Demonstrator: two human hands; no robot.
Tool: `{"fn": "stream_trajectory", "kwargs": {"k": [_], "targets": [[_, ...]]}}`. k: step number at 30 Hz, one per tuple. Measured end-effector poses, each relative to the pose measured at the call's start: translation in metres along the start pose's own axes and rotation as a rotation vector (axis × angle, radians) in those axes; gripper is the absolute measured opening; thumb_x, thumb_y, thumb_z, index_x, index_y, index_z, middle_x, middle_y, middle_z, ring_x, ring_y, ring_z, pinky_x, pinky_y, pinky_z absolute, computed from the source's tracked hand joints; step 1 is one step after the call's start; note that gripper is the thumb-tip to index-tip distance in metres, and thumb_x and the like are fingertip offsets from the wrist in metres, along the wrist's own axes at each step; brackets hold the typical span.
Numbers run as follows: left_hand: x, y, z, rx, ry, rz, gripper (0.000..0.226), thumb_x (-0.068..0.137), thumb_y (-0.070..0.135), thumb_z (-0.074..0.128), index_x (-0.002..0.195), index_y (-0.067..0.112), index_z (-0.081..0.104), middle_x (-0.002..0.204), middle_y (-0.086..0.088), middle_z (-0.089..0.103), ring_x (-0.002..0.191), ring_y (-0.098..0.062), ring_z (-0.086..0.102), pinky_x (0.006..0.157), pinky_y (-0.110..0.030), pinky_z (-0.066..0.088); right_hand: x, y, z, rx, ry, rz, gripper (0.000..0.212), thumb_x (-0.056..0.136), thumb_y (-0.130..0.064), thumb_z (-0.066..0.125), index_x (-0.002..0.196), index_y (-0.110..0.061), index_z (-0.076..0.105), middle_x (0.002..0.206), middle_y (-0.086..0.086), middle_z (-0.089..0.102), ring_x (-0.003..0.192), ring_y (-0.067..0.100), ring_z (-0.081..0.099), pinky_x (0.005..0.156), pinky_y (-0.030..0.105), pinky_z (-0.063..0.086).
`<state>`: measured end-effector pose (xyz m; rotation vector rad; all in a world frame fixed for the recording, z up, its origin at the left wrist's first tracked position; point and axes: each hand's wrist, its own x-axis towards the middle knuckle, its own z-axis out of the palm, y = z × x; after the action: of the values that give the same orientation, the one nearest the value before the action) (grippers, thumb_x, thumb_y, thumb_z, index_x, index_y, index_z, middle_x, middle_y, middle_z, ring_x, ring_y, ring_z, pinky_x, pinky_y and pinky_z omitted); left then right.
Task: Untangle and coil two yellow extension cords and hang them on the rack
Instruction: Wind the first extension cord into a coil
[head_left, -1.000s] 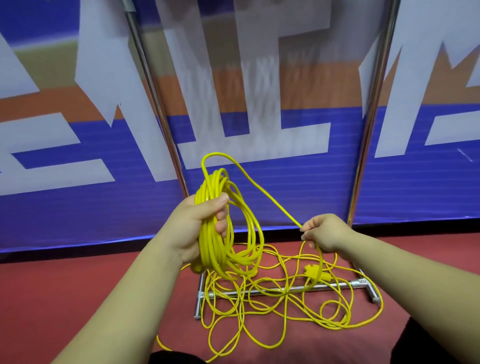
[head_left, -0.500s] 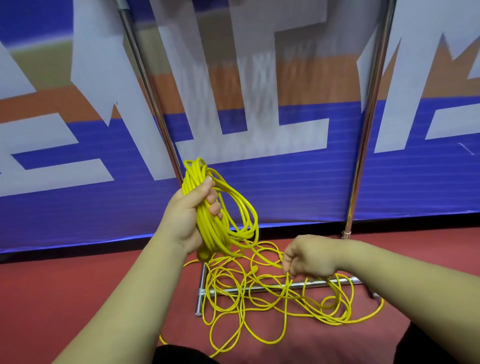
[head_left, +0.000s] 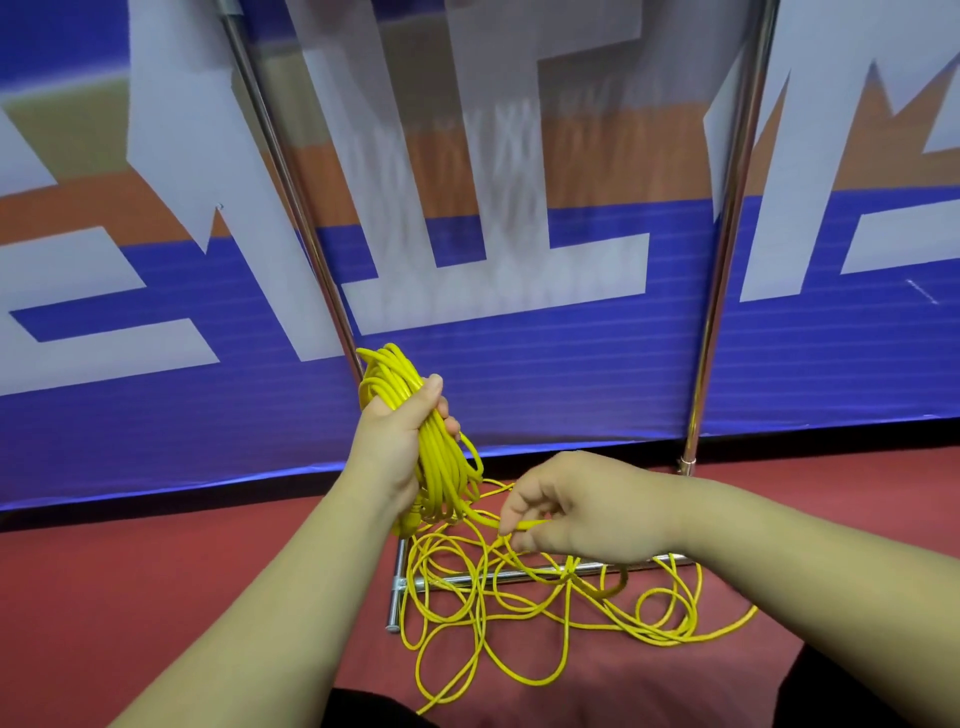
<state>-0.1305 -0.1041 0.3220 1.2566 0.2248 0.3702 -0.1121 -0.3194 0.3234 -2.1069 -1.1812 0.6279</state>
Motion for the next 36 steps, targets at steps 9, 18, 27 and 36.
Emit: {"fn": "stream_trajectory", "kwargs": {"k": [9, 18, 27, 36], "targets": [[0.002, -0.013, 0.01, 0.1, 0.103, 0.003, 0.03, 0.096, 0.019, 0.065, 0.068, 0.012, 0.058, 0.061, -0.006, 0.054, 0.051, -0.02, 0.056, 0.06, -0.033, 0.048, -0.019, -0.02, -0.021, -0.153, -0.1, 0.006, 0.04, 0.094, -0.009, 0.06, 0.128, -0.029, 0.053, 0.101, -0.008, 0.07, 0.059, -0.006, 0.053, 0.057, 0.008, 0.038], [-0.008, -0.032, 0.029, 0.501, -0.021, -0.026, 0.022, 0.095, 0.022, 0.067, 0.085, 0.003, 0.061, 0.066, -0.014, 0.061, 0.049, -0.019, 0.061, 0.056, -0.034, 0.051, -0.034, -0.019, -0.052, -0.144, 0.18, -0.074, 0.026, 0.093, -0.019, 0.068, 0.112, -0.034, 0.058, 0.084, -0.009, 0.07, 0.062, -0.005, 0.057, 0.059, 0.01, 0.039], [-0.036, -0.038, 0.061, 0.403, -0.375, -0.309, 0.035, 0.083, 0.04, 0.075, 0.092, 0.01, 0.059, 0.068, -0.01, 0.056, 0.055, -0.023, 0.057, 0.053, -0.029, 0.05, -0.041, 0.001, -0.071, 0.063, 0.471, -0.162, 0.024, 0.081, -0.016, 0.082, 0.096, -0.025, 0.066, 0.077, -0.004, 0.075, 0.07, 0.005, 0.069, 0.068, 0.02, 0.052], [-0.051, -0.034, 0.081, 0.074, -0.516, -0.558, 0.081, 0.075, 0.083, 0.053, 0.093, 0.004, 0.061, 0.067, -0.011, 0.052, 0.052, -0.024, 0.051, 0.056, -0.032, 0.045, -0.041, 0.022, -0.08, 0.21, 0.619, -0.119, 0.029, 0.072, -0.02, 0.089, 0.089, -0.017, 0.066, 0.069, 0.001, 0.073, 0.057, 0.016, 0.062, 0.06, 0.031, 0.051]]}}
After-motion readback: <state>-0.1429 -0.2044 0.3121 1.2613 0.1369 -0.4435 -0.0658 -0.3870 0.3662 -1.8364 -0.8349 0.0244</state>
